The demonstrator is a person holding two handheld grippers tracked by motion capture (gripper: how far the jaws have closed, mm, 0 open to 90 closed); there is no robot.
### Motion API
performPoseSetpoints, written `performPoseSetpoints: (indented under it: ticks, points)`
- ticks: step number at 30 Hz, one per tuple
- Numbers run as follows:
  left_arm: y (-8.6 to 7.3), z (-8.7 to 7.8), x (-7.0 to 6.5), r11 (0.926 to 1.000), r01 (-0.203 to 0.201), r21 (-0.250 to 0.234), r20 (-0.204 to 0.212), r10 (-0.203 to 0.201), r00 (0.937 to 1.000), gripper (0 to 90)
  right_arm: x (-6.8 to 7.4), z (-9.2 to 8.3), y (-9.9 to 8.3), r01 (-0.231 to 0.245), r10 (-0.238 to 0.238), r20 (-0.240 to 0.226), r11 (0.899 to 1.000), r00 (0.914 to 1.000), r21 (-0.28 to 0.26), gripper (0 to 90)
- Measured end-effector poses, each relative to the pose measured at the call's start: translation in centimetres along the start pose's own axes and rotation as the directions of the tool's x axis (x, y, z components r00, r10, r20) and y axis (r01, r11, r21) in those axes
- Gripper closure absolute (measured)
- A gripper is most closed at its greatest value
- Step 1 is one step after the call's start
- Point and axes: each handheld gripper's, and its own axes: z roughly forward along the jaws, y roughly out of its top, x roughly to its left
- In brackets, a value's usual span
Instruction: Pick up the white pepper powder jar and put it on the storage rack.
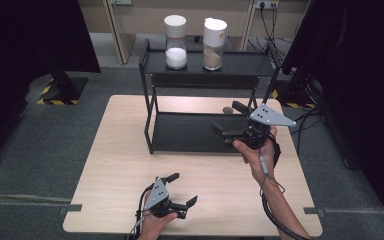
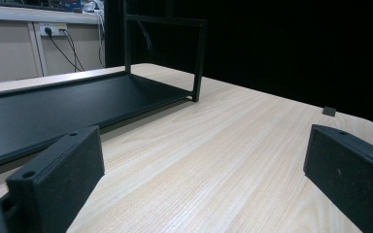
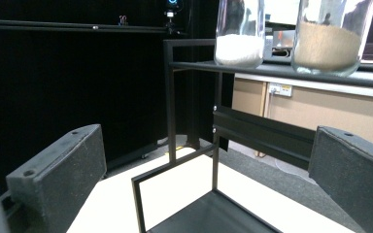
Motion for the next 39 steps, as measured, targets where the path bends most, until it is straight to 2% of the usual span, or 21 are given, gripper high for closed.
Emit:
performPoseSetpoints:
  ticks: [4,19,39]
  points:
    - [0.0,0.0,0.0,1.0,-0.001,0.0,0.0,0.001,1.0,0.4,0.1,-0.4,-0.9,-0.013,0.013,-0.009,1.0,0.9999,0.002,0.4]
    - [0.0,0.0,-0.1,1.0,-0.002,0.0,-0.002,0.002,1.0,0.4,1.1,-2.0,-3.8,0.003,-0.003,-0.003,1.0,1.0,0.03,0.3]
    - [0.0,0.0,-0.1,1.0,0.002,-0.001,-0.004,-0.002,1.0,0.4,2.1,-3.7,-8.2,-0.014,0.015,-0.015,0.998,0.9998,0.061,0.4]
